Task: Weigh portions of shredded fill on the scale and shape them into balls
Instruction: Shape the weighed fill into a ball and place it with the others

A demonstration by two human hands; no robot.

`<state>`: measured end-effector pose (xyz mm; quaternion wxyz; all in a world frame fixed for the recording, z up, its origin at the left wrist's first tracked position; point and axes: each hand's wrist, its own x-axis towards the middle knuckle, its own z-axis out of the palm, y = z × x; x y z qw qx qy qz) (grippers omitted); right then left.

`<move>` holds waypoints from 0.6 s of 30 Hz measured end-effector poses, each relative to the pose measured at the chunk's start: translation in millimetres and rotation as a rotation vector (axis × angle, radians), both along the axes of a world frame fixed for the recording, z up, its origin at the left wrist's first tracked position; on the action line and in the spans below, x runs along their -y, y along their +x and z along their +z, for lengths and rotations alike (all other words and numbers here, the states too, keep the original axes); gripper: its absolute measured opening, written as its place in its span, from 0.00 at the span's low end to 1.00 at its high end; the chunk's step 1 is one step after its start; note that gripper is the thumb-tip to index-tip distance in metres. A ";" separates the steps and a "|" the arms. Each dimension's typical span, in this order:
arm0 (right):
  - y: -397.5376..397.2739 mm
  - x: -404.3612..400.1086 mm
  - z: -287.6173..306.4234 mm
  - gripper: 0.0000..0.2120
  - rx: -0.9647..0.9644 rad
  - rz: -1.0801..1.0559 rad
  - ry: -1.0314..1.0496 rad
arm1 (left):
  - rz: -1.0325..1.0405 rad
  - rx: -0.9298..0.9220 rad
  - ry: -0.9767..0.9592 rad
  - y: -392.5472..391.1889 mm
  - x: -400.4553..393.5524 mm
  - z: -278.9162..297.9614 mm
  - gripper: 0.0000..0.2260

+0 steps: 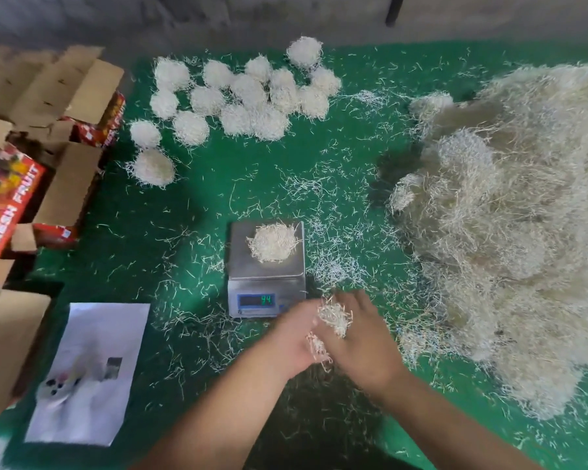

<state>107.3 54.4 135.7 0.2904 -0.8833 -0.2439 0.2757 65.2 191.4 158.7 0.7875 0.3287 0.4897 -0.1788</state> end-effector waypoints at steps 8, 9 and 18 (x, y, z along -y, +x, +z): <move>11.4 1.5 -14.8 0.43 -1.123 -0.836 0.464 | 0.049 0.106 0.551 14.8 -5.0 -23.6 0.12; 14.8 -1.7 -16.3 0.42 -1.293 -0.942 0.560 | 0.009 0.151 0.559 17.3 -0.6 -26.2 0.13; 53.1 -55.4 2.8 0.29 -1.349 -0.904 0.677 | -0.764 0.187 1.482 50.1 5.8 -44.5 0.33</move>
